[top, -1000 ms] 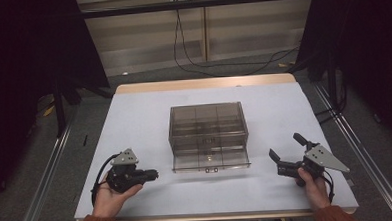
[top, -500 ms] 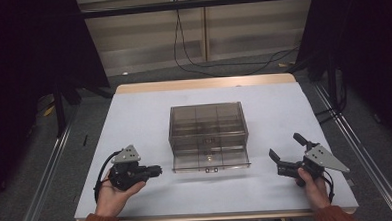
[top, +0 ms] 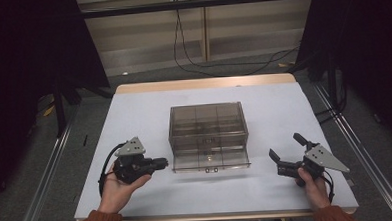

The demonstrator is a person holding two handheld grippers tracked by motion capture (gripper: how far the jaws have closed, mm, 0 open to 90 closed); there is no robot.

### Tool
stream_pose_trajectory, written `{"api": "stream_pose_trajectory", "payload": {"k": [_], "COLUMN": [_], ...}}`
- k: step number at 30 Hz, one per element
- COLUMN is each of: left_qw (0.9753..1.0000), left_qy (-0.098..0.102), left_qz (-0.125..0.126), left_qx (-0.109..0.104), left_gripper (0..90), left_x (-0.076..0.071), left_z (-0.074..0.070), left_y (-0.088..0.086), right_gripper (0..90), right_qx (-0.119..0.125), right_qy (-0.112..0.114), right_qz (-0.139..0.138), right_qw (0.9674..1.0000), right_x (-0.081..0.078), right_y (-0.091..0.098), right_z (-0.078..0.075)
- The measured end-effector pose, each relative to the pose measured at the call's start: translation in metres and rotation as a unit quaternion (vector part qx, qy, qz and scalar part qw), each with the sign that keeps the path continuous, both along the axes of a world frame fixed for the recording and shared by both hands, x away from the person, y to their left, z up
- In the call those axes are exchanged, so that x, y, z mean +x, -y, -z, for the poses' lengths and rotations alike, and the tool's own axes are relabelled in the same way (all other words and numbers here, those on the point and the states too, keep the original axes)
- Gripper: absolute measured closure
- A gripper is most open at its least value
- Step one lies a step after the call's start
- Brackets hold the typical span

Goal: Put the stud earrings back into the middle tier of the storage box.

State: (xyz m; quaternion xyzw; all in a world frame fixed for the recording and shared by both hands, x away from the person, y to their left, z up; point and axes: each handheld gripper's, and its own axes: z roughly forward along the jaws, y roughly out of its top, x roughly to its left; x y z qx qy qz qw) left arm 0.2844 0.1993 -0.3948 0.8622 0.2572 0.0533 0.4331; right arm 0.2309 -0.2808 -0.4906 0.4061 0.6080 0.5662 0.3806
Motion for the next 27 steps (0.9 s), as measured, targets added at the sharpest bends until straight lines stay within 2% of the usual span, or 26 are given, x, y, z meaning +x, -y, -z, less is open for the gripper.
{"api": "stream_pose_trajectory", "payload": {"k": [4, 12, 18, 22, 23, 27], "left_qw": [0.9999, 0.9997, 0.999, 0.9986, 0.9982, 0.9974], "left_qy": [0.002, 0.001, 0.0, 0.003, 0.001, 0.003], "left_qz": [0.013, 0.026, 0.045, 0.053, 0.056, 0.066], "left_qx": [0.004, 0.005, 0.004, 0.009, 0.02, 0.028], "left_gripper": [86.0, 86.0, 86.0, 86.0, 86.0, 86.0], "left_x": [0.003, 0.004, 0.009, 0.013, 0.014, 0.017], "left_z": [-0.003, -0.008, -0.011, -0.013, -0.014, -0.016], "left_y": [0.012, 0.024, 0.044, 0.055, 0.061, 0.069], "right_gripper": [0.0, 0.0, 0.0, 0.0, 0.0, 0.0], "right_qx": [0.0, 0.0, 0.0, 0.0, 0.0, 0.0], "right_qy": [0.0, 0.0, 0.0, 0.0, 0.0, 0.0], "right_qz": [0.0, 0.0, 0.0, 0.0, 0.0, 0.0], "right_qw": [1.0, 1.0, 1.0, 1.0, 1.0, 1.0], "right_x": [0.0, 0.0, 0.0, 0.0, 0.0, 0.0], "right_y": [0.0, 0.0, 0.0, 0.0, 0.0, 0.0], "right_z": [0.0, 0.0, 0.0, 0.0, 0.0, 0.0]}}
